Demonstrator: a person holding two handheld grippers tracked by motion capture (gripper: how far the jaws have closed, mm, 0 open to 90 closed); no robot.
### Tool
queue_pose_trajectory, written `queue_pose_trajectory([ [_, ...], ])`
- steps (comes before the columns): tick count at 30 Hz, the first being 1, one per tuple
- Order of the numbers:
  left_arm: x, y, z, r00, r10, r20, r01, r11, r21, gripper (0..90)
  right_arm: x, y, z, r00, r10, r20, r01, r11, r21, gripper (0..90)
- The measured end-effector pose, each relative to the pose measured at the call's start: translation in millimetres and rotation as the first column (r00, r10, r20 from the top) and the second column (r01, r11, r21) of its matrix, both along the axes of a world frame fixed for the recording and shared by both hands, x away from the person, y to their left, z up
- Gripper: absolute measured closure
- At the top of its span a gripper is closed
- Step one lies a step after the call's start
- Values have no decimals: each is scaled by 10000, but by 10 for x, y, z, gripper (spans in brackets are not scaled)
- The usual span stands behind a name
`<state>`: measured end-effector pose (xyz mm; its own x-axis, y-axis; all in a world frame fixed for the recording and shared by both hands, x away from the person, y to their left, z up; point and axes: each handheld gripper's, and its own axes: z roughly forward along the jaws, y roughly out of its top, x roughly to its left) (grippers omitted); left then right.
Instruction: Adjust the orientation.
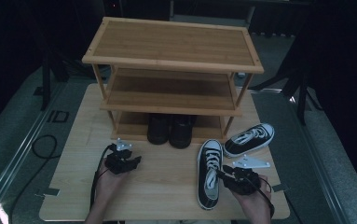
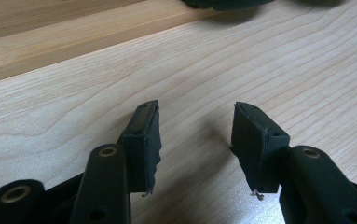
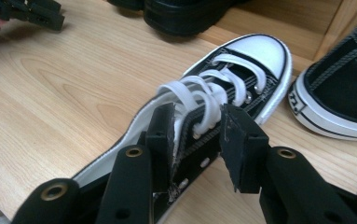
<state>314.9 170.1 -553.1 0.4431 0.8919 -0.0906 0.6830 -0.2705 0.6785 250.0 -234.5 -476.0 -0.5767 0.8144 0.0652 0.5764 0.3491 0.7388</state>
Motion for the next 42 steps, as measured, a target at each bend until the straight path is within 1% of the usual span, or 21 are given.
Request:
queue_pose_trajectory([
  [2, 0, 0, 0, 10000, -2, -2, 2, 10000, -6, 524, 33, 47, -35, 9999, -112, -97, 111, 9998, -135, 639],
  [5, 1, 7, 1, 10000, -17, -28, 17, 10000, -18, 524, 78, 98, -111, 9993, -129, -353, 120, 9996, -261, 634],
  [7, 2, 10, 1, 10000, -20, -32, 20, 10000, -40, 524, 93, 119, -156, 9986, -273, -458, 247, 9981, -562, 643],
  [9, 3, 12, 1, 10000, -27, -45, 27, 10000, -63, 525, 101, 118, -175, 9984, -281, -498, 253, 9982, -551, 650],
  [10, 3, 12, 1, 10000, -30, -45, 30, 10000, -68, 525, 111, 107, -199, 9967, -397, -705, 370, 9985, -392, 663],
  [12, 2, 11, 1, 10000, -21, -42, 20, 10000, -57, 525, 113, 107, -199, 9950, -502, -869, 473, 9983, -346, 691],
  [13, 2, 11, 1, 10000, -20, -39, 20, 10000, -54, 525, 115, 111, -188, 9920, -663, -1075, 635, 9976, -293, 706],
  [14, 2, 10, 1, 10000, -17, -38, 17, 10000, -54, 524, 116, 116, -183, 9909, -709, -1143, 677, 9972, -312, 718],
  [15, 2, 11, 1, 10000, -19, -36, 18, 10000, -58, 524, 114, 125, -173, 9905, -728, -1166, 677, 9966, -474, 741],
  [18, -1, 16, -4, 10000, 5, -4, -5, 9999, -132, 525, 109, 145, -166, 9899, -770, -1187, 697, 9955, -645, 820],
  [20, -1, 17, -5, 10000, 8, -4, -8, 9999, -139, 525, 108, 149, -169, 9882, -888, -1244, 809, 9944, -674, 846],
  [24, 0, 19, -5, 10000, -2, -9, 2, 9999, -150, 525, 113, 125, -172, 9864, -1049, -1266, 991, 9938, -514, 862],
  [28, 0, 19, -5, 10000, 13, -14, -14, 9998, -179, 525, 118, 53, -187, 9841, -1189, -1316, 1201, 9928, 10, 870],
  [31, 1, 19, -5, 10000, 15, -15, -15, 9998, -180, 525, 120, 29, -192, 9832, -1189, -1385, 1233, 9921, 239, 873],
  [34, 1, 19, -5, 10000, 16, -14, -17, 9998, -174, 525, 121, 22, -190, 9826, -1271, -1354, 1338, 9901, 419, 875],
  [42, 8, 17, -6, 10000, -23, 4, 23, 9998, -194, 525, 125, 10, -173, 9829, -1275, -1326, 1368, 9885, 638, 875],
])
